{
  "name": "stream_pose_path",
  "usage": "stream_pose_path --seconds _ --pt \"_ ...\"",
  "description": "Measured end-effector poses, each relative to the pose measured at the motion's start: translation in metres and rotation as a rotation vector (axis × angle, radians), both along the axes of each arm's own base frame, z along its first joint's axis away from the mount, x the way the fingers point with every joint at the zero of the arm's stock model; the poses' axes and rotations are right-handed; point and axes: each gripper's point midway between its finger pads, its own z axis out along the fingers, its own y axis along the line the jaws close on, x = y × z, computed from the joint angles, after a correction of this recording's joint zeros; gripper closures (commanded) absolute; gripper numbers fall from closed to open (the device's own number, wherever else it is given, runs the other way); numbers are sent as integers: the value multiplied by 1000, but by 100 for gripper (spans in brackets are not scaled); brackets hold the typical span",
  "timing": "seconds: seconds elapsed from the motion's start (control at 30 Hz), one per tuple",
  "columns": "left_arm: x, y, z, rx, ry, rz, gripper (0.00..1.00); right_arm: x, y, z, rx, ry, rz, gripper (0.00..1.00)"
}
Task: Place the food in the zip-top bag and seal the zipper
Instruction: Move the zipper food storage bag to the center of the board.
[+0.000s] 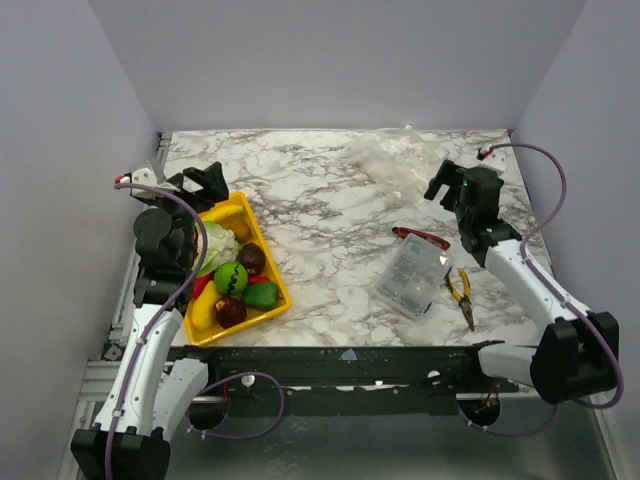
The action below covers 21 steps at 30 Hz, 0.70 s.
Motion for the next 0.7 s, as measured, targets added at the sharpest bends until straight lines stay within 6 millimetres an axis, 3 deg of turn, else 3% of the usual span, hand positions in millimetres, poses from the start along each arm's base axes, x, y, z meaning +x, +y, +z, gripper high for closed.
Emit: stream_pose_path --seconds 0.13,0.33,0.57,0.7 --pt "2 -4 -13 27 80 -32 1 22 19 -6 11 52 6 0" --pt "1 -20 -18 115 145 -135 2 68 67 -6 14 88 -9 0" --pt "-3 -41 -32 187 182 -247 2 128 104 -37 -13 133 -97 0" --pt "-7 -56 -38 210 200 -310 1 166 122 -55 -60 155 -57 0"
